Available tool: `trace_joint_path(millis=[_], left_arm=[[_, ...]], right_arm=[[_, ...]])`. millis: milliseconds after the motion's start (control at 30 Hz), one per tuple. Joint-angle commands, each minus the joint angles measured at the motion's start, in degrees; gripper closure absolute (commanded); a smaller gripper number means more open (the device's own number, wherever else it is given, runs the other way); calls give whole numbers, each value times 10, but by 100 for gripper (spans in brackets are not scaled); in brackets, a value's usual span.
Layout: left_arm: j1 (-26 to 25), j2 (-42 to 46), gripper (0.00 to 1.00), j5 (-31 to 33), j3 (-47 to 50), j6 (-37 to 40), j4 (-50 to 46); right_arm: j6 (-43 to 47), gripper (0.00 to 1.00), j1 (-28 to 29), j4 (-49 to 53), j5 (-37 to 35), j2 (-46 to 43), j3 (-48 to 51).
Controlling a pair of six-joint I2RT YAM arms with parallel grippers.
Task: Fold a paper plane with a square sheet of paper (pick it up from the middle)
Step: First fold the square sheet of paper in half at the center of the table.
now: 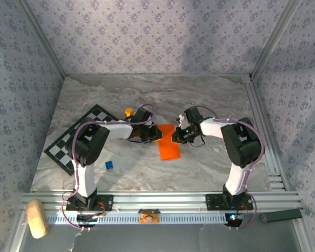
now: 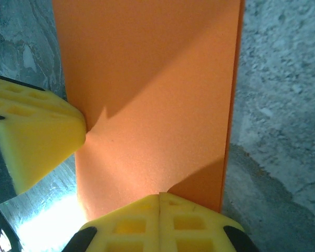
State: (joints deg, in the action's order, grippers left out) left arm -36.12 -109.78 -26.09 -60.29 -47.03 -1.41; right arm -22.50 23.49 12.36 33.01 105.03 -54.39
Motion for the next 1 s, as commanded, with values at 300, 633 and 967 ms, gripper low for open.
trace_joint_path(millis=[300, 633, 967], left_arm=[[-23, 30, 85, -63, -15, 12, -24], [-23, 3, 89, -49, 41, 21, -22], [-24, 40, 92, -49, 36, 45, -46]], right_arm=[[-7, 100, 1, 85, -91, 38, 34], [-7, 100, 2, 84, -92, 41, 36], [-8, 100, 1, 84, -92, 37, 39]])
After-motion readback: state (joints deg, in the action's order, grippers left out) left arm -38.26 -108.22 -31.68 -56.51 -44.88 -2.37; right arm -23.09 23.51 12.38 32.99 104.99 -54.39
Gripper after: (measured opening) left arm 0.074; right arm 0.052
